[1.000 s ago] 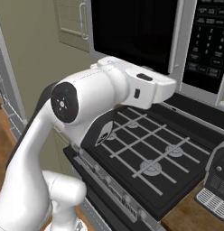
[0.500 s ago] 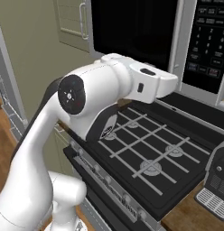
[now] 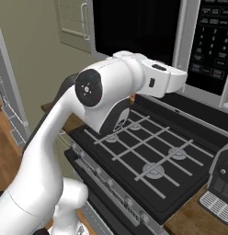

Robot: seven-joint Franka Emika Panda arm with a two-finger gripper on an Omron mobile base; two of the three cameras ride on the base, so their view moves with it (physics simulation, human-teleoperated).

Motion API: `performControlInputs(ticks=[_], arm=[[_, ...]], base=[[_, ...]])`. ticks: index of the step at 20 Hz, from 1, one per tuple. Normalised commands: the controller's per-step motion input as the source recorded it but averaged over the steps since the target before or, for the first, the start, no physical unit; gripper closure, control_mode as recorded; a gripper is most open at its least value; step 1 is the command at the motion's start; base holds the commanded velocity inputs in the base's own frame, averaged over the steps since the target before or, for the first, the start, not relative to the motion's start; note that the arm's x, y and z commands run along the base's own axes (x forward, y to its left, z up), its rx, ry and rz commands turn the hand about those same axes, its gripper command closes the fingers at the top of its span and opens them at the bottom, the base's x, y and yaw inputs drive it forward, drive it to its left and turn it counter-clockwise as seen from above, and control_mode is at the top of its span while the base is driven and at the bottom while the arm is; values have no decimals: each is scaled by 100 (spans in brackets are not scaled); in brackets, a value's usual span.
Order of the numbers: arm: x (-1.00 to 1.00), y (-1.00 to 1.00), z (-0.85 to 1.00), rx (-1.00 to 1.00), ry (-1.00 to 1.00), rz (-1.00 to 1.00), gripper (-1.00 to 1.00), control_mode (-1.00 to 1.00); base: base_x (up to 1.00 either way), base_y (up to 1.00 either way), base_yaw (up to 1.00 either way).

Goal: Pick the eggplant from the sink and place it in the bowl. Then pick the bowl and place it in the microwave. Then close the microwave door and press the start button.

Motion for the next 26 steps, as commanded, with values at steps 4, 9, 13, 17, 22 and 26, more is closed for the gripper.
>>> performControlInputs(ticks=[4,9,13,17,22,26], arm=[[18,-18,-5,0,0,0,100,-100],[17,-22,-7,0,0,0,100,-100],[13,-24,-7,0,0,0,100,-100],[15,-22,-10,0,0,0,100,-100],[20,-18,-7,0,0,0,100,-100],[21,-18,-5,0,0,0,100,-100]], base=[[0,0,0],[0,0,0],[0,0,0],[0,0,0],[0,0,0],[0,0,0]])
